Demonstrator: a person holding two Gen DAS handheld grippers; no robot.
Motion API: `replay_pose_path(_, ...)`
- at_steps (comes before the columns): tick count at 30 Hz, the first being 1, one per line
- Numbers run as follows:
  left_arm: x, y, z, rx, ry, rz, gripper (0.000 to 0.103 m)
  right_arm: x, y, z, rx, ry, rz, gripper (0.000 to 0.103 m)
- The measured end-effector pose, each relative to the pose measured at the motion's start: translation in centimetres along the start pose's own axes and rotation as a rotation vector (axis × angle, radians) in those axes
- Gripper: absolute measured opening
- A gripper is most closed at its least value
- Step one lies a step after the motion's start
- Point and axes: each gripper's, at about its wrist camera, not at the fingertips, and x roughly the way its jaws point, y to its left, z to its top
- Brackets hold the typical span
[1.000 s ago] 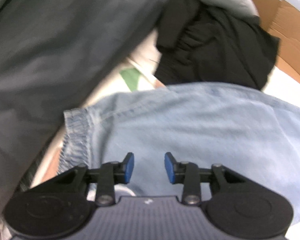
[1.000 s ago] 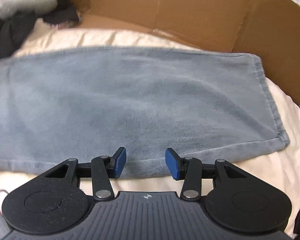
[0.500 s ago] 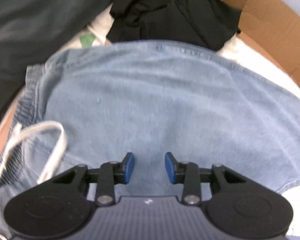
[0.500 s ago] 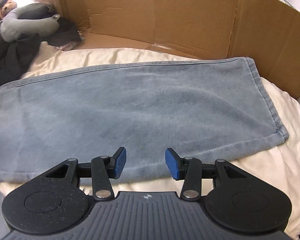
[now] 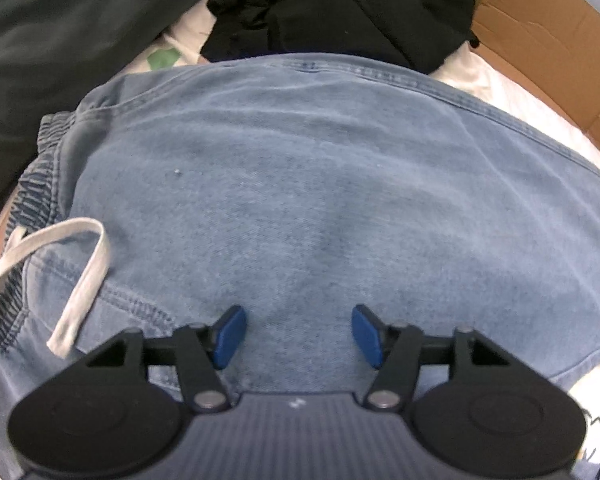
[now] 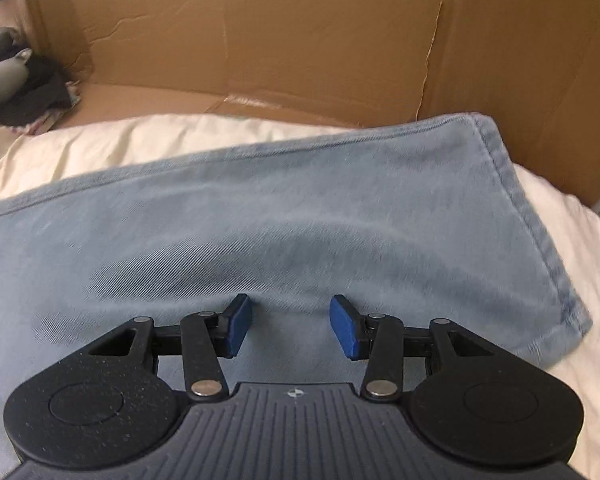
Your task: Fold clothes
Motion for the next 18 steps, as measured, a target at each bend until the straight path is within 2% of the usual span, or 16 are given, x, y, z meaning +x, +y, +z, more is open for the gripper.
replay_pose_path(2, 0.0, 0.2, -0.1, -0.014, -0.004, -0.007, 0.063, 0.3, -0.3, 0.6, 0.007, -0.004, -0.019, 0.049)
replay_pose_path(5, -0.2, 0.3, -0.1, -0.023, -0.011, -0.017, 0.063, -0.4, -0.7, 1.4, 0.038, -0.015, -0.12, 0.05)
replay_pose_path(8, -0.4, 0.5, 0.0, -0.038, -0.021, -0.028, 0.063, -1.7, -1.9, 2.5, 0.081, -0.087, -0.061, 0.05)
replay_pose_path(12, -0.3, 0.4, 0.3, -0.061, -0.03, -0.032, 0.064, -0.3, -2.3, 3.9, 0.046, -0.072, 0.012, 0.05)
replay_pose_path(16, -0.4, 0.3, 0.2, -0.059, -0.034, -0.029, 0.067, 2.8, -2.3, 3.9, 0.002, -0.02, -0.017, 0.051)
replay_pose_path(18, -0.3, 0.2, 0.1, -0.046, -0.037, -0.028, 0.067, 3.8, -2.8, 4.0, 0.009, -0.033, -0.025, 0.058)
